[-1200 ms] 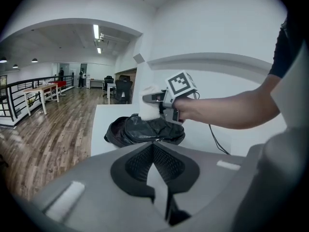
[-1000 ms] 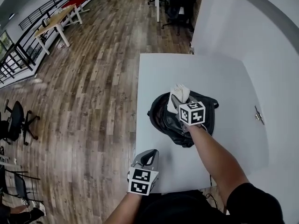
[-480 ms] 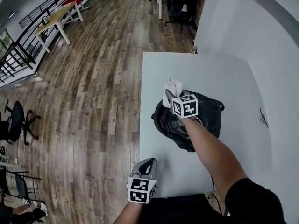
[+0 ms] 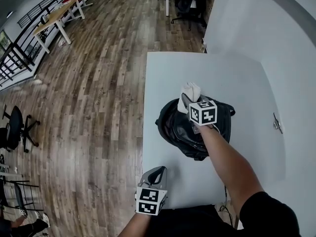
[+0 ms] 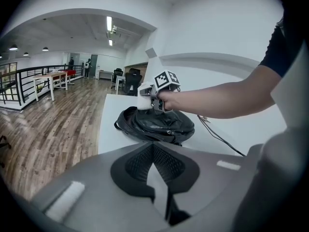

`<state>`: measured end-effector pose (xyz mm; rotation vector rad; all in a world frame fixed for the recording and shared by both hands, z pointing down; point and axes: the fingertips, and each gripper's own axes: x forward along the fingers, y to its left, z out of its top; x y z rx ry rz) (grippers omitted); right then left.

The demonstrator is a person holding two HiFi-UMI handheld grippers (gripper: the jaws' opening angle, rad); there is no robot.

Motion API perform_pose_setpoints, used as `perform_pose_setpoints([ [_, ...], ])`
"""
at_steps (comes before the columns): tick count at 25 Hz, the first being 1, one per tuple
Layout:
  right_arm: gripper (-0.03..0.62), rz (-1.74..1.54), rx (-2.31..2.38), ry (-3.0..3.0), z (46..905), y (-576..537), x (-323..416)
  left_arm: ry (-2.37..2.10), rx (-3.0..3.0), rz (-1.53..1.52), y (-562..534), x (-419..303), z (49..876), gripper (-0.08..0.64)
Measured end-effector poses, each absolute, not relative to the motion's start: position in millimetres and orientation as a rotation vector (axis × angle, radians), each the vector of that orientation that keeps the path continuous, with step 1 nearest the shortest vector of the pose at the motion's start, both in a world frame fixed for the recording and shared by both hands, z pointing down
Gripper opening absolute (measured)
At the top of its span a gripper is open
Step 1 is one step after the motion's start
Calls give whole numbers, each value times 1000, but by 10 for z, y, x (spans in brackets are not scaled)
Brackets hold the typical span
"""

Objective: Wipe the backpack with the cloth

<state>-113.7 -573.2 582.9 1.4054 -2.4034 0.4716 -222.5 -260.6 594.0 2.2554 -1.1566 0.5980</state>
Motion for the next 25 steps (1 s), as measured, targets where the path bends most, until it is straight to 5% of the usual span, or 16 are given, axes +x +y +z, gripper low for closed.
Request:
perform_pose_setpoints([
  [25, 98, 441, 1574, -2320, 5608, -5530, 141, -1055, 2342, 618, -2645, -1505, 5819, 8],
])
